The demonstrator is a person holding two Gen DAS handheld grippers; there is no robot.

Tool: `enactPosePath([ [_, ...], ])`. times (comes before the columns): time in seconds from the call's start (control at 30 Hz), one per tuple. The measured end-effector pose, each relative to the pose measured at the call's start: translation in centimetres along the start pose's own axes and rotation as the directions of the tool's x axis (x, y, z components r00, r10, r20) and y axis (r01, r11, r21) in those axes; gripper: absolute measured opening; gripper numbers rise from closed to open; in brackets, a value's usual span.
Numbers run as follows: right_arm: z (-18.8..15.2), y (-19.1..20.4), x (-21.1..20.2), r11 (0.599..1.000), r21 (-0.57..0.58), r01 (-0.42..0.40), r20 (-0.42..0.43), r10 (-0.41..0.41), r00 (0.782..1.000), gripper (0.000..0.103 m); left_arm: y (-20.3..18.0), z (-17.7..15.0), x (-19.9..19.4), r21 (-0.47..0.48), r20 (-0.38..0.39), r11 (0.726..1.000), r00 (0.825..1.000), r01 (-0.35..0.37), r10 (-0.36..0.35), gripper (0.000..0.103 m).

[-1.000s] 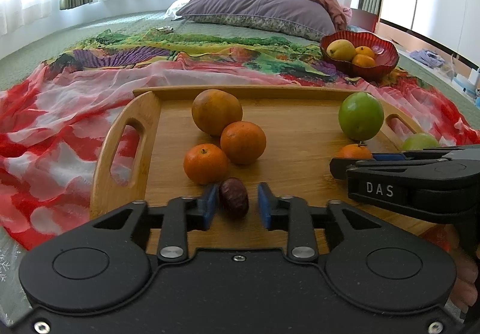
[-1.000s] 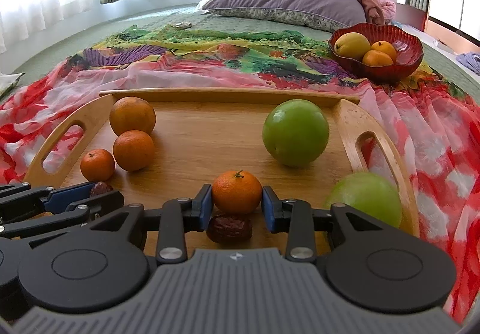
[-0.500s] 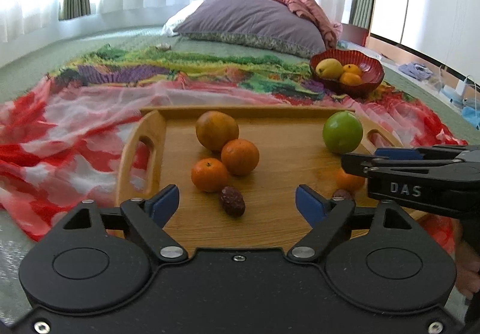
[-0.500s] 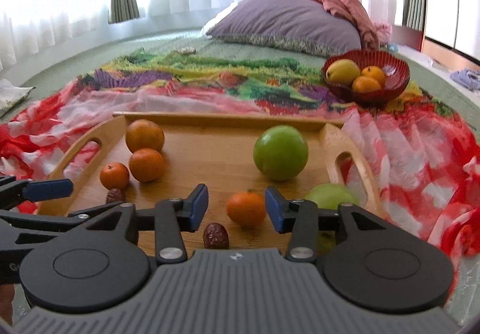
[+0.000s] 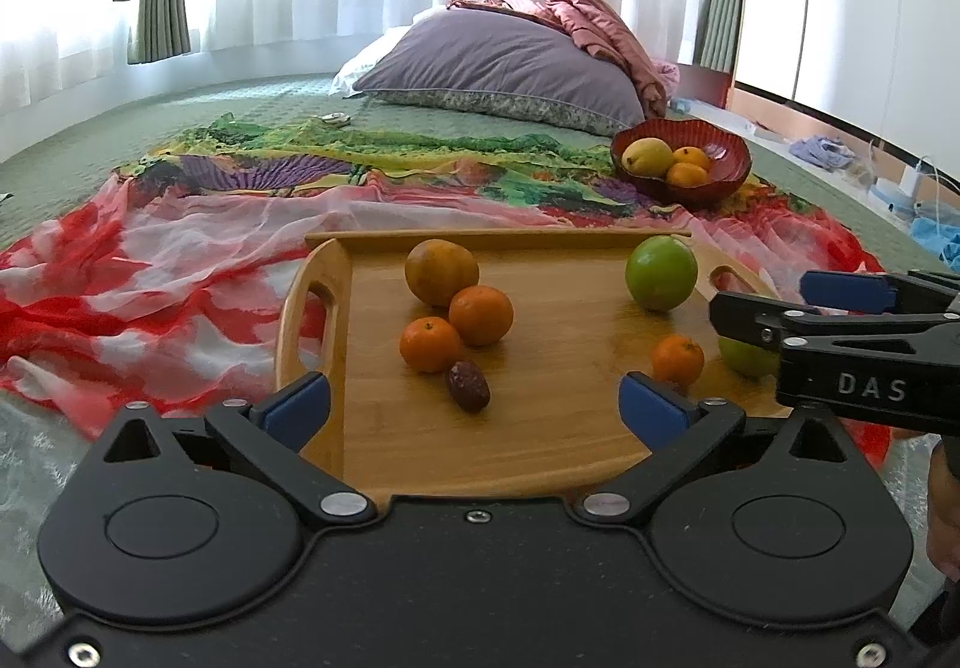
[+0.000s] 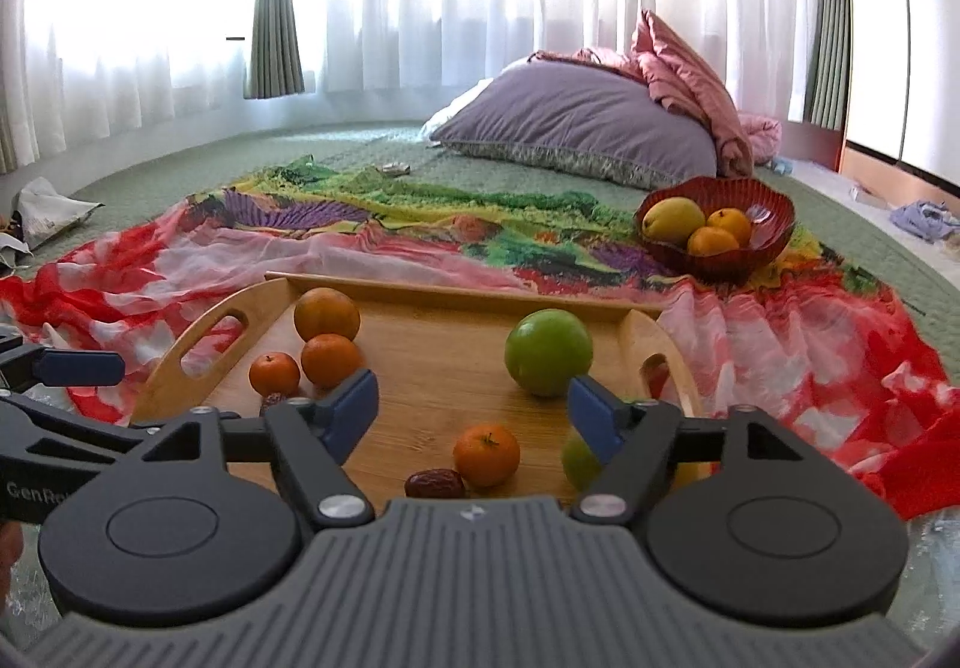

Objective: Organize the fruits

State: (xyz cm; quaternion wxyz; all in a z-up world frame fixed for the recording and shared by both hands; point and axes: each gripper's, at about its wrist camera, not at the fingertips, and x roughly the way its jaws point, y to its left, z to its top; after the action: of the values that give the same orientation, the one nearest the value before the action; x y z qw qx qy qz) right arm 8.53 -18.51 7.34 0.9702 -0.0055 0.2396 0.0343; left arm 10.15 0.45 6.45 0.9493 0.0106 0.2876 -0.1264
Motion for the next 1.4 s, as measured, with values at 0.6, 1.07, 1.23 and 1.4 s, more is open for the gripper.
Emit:
enactPosePath([
  [0.6,-3.4,-0.8,-2.0,0.999,-0.001,0.038,-0.012,-0.038,0.999,0.094,0.4,-2.7,-0.8,-0.03,-0.037,0.999,0.998,-0.043,0.042,0.103],
  [1.07,-6.2,-0.8,-1.8,0.999,0.012,0.039,-0.049,-0.038,0.998,0.102,0.1,-5.3,0.1,-0.006,-0.067,0.997,0.995,-0.076,0.075,0.103],
  [1.23,-7.4,-1.0,-1.4,0.999,0.019,0.043,-0.07,-0.042,0.997,0.103,0.1,-5.9,0.5,-0.011,-0.077,0.996,0.993,-0.086,0.085,0.103],
  [1.4,-8.1,-1.2,-0.8,0.999,0.017,0.052,-0.082,-0.05,0.995,0.103,0.1,-6.4,1.0,-0.012,-0.09,0.994,0.99,-0.107,0.105,0.103],
])
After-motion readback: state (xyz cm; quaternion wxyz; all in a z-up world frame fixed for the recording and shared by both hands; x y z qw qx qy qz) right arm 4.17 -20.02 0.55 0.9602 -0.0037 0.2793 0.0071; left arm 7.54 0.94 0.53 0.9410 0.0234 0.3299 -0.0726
